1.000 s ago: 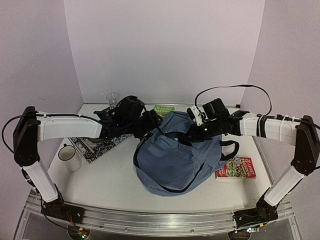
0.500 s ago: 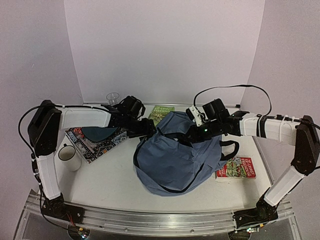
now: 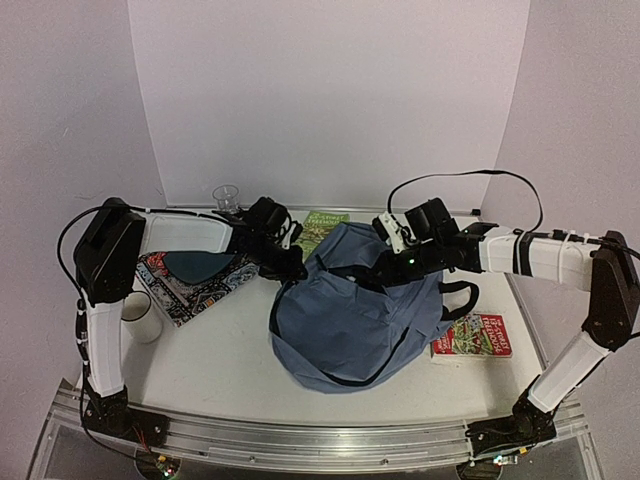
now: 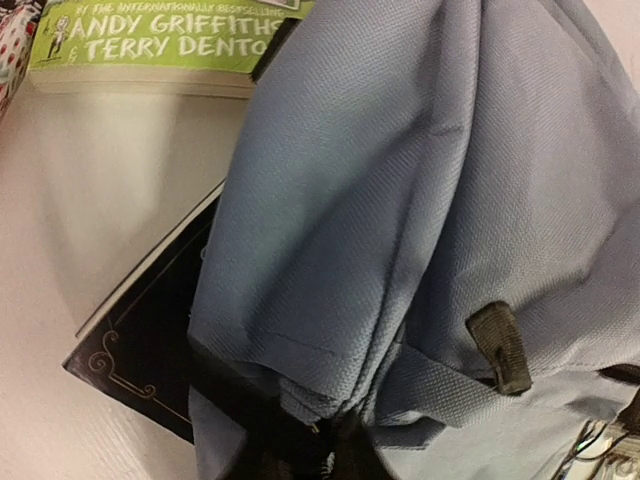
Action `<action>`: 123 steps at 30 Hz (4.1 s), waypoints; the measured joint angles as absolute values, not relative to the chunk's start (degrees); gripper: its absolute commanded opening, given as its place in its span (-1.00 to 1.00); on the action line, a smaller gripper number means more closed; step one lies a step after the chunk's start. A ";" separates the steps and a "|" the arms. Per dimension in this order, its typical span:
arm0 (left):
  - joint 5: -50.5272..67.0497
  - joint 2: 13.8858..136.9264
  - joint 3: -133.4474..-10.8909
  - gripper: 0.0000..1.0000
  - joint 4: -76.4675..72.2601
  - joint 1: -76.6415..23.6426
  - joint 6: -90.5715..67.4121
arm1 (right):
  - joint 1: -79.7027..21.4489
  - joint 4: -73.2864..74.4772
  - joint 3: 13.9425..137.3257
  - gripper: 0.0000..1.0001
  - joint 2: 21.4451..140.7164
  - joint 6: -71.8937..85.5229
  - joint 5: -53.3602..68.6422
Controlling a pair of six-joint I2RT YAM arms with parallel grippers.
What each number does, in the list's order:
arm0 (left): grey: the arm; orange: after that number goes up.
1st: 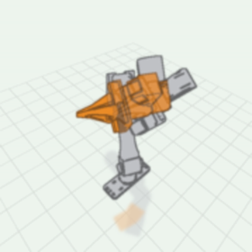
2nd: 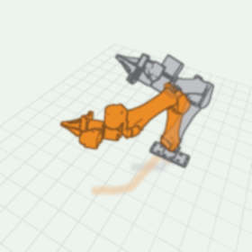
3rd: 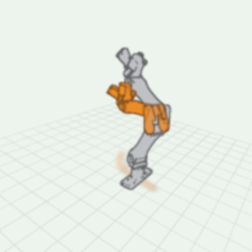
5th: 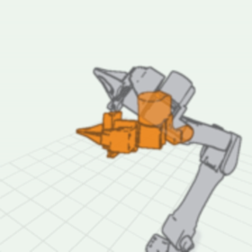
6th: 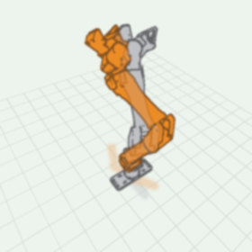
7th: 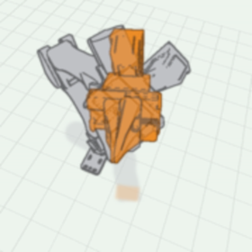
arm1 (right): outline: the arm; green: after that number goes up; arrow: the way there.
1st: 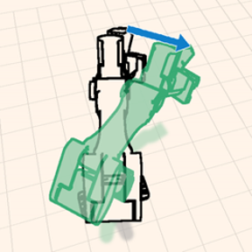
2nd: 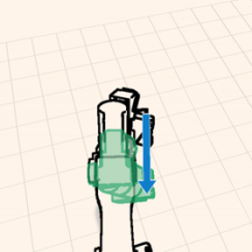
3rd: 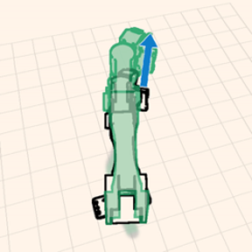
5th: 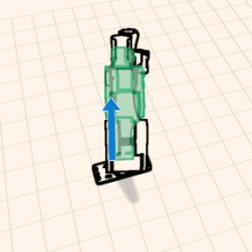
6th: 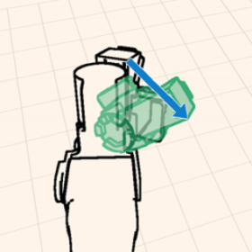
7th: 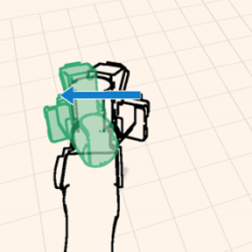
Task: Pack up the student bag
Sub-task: Hold the student bag from the book, then pick up the lower front pocket of the student bag, then zip the lower front pocket of the student bag, then pick up the largest pocket of the bag from the student bag.
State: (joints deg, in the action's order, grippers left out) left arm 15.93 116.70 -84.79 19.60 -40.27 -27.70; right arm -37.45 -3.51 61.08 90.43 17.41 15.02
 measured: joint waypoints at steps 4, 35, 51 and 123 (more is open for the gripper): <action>16.87 115.14 -84.73 -1.00 20.14 -40.29 -27.57 | -37.67 -3.44 61.08 -0.36 90.43 16.83 13.59; 25.14 107.26 -86.64 -1.00 23.07 -40.56 -34.59 | -38.25 4.61 87.08 -0.05 104.69 16.51 20.19; 24.81 107.26 -86.89 -1.00 23.56 -40.35 -35.53 | -38.28 4.18 88.91 -1.00 108.21 18.05 21.34; 19.46 104.12 -63.07 -0.75 -10.90 -43.09 -60.13 | -29.52 2.76 67.69 -0.06 86.65 11.86 9.22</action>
State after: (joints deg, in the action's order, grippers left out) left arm 19.46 104.12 -63.07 -10.90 -43.09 -60.13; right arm -29.52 2.76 67.69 86.65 11.86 9.22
